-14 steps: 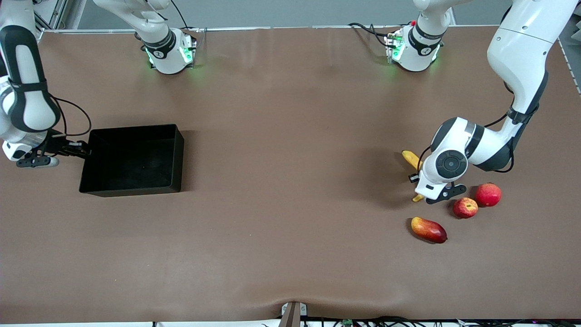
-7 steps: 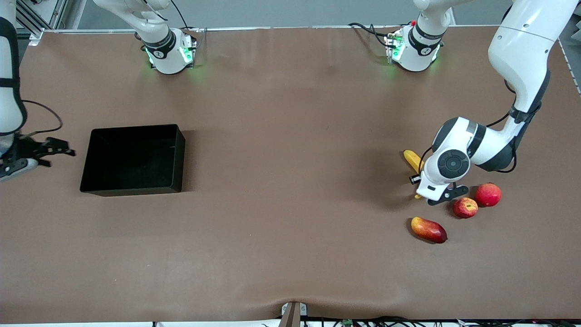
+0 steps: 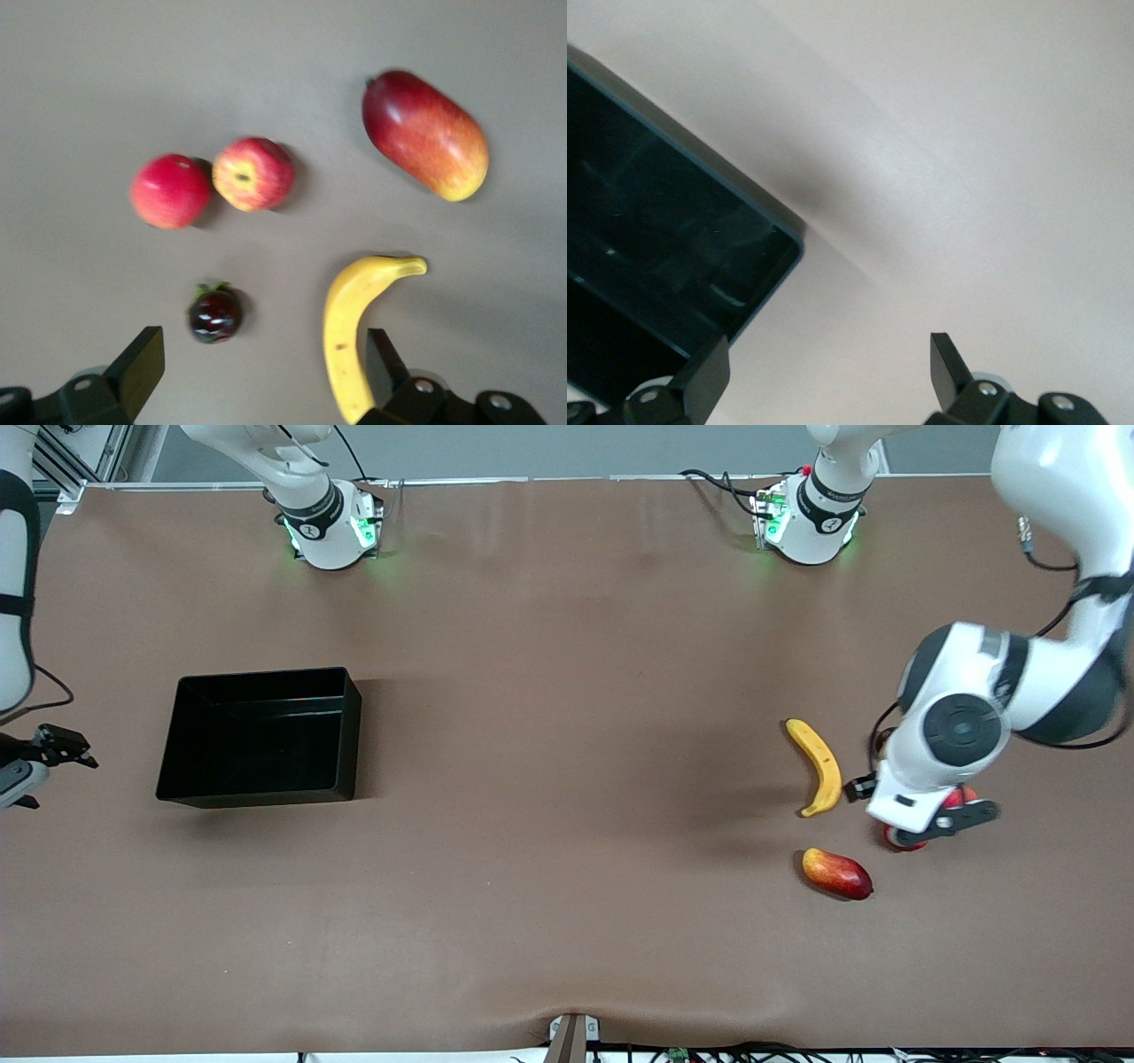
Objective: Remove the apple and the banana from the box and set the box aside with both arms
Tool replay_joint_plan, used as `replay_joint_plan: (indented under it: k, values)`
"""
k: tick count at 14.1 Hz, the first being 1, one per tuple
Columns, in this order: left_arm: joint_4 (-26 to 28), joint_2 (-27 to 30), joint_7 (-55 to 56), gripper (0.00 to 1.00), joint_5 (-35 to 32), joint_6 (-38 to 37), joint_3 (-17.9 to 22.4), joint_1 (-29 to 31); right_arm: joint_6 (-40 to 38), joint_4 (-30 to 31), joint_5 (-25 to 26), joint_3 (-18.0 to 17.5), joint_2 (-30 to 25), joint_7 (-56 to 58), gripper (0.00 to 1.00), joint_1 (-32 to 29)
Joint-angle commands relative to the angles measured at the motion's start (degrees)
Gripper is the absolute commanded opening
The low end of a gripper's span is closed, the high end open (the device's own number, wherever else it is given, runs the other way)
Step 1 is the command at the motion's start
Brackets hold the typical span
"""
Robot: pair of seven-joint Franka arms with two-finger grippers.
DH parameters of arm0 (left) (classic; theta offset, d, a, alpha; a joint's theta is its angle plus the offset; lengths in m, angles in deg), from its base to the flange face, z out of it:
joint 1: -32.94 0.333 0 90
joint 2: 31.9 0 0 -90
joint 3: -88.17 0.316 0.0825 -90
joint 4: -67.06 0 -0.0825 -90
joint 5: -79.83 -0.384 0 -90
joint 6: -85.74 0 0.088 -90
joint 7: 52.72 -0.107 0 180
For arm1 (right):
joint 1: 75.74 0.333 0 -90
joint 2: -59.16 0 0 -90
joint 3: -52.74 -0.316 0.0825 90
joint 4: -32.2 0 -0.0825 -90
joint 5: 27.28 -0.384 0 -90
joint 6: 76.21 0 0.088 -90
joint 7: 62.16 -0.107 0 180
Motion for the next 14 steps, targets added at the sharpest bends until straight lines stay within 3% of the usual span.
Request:
replay_joint_plan:
  k: [1,4,6,7,10,12,14]
  values:
    - [-8.8,0.4,-5.3,1.0,0.7,-7.8,-0.8,0.4,-12.9,-9.8,-1.1,0.0,1.0,-7.2,1.0,1.6]
    - [-10.3,5.7,-11.3,1.0,3.2,-8.8,-0.8,1.4,-19.1,-10.2,-2.6,-0.1,-0.3,-15.0,1.0,2.7]
    - [-10.3,9.5,-15.7,1.0,11.9,-8.7,-0.8,5.7,-27.1,-9.7,-5.8,0.0,-1.7,-20.2,1.0,2.9]
    - [-10.3,11.5,-17.9,1.0,16.2,-8.8,-0.9,7.8,-28.6,-9.6,-6.0,-0.1,-2.5,-24.6,1.0,4.1]
    - [-10.2,17.7,-27.5,1.0,18.2,-11.2,-0.3,8.7,-33.9,-9.2,-5.5,0.1,-6.6,-42.5,1.0,9.2]
    - [-10.2,20.2,-28.9,1.0,19.5,-13.7,-0.3,8.9,-35.0,-7.7,-4.1,0.2,-10.3,-53.7,1.0,13.4]
    - [-10.1,22.2,-28.9,1.0,21.6,-14.7,-0.4,9.2,-29.1,-0.4,1.4,-0.1,-18.2,-61.5,1.0,18.4]
